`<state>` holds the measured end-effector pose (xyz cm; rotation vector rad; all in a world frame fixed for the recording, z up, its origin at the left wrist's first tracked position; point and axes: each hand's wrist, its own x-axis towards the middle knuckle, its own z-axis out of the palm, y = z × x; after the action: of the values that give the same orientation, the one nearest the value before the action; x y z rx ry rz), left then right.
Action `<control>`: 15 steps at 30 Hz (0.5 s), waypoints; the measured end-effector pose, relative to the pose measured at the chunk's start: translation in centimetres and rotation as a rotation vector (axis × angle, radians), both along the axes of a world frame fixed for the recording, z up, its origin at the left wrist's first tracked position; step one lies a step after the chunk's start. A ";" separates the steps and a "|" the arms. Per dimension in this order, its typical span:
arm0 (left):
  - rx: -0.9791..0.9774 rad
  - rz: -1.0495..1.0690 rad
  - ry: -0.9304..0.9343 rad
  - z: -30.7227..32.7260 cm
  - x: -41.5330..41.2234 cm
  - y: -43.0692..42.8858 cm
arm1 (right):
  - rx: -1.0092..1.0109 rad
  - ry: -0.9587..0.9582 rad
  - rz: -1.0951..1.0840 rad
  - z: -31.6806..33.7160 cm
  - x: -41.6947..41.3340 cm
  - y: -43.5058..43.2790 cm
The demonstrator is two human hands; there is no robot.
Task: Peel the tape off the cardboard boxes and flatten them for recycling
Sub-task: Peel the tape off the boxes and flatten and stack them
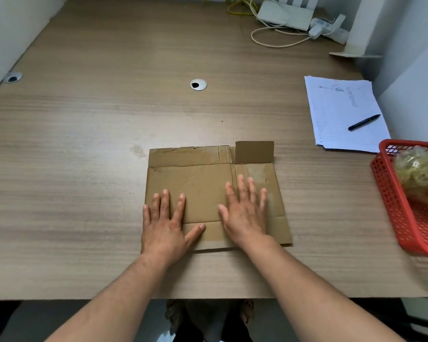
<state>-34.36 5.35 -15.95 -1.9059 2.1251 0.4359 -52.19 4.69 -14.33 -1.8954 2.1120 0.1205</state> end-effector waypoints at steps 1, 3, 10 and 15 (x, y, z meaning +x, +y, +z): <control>-0.005 -0.005 -0.006 -0.2 0.0 0.1 | -0.019 -0.009 0.064 -0.2 0.7 -0.6; -0.017 -0.005 -0.014 -0.4 0.0 0.3 | -0.026 0.003 0.143 -0.9 1.3 -1.9; -0.032 0.018 -0.025 -0.9 0.0 0.2 | -0.004 0.069 0.198 -3.2 0.3 -2.8; -0.011 0.036 -0.039 -1.0 0.0 0.1 | -0.043 0.016 0.231 -3.0 -0.3 -2.8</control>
<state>-34.40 5.47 -16.91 -1.9458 2.0759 0.3919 -52.48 1.93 -17.31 -2.1650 1.9131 0.1404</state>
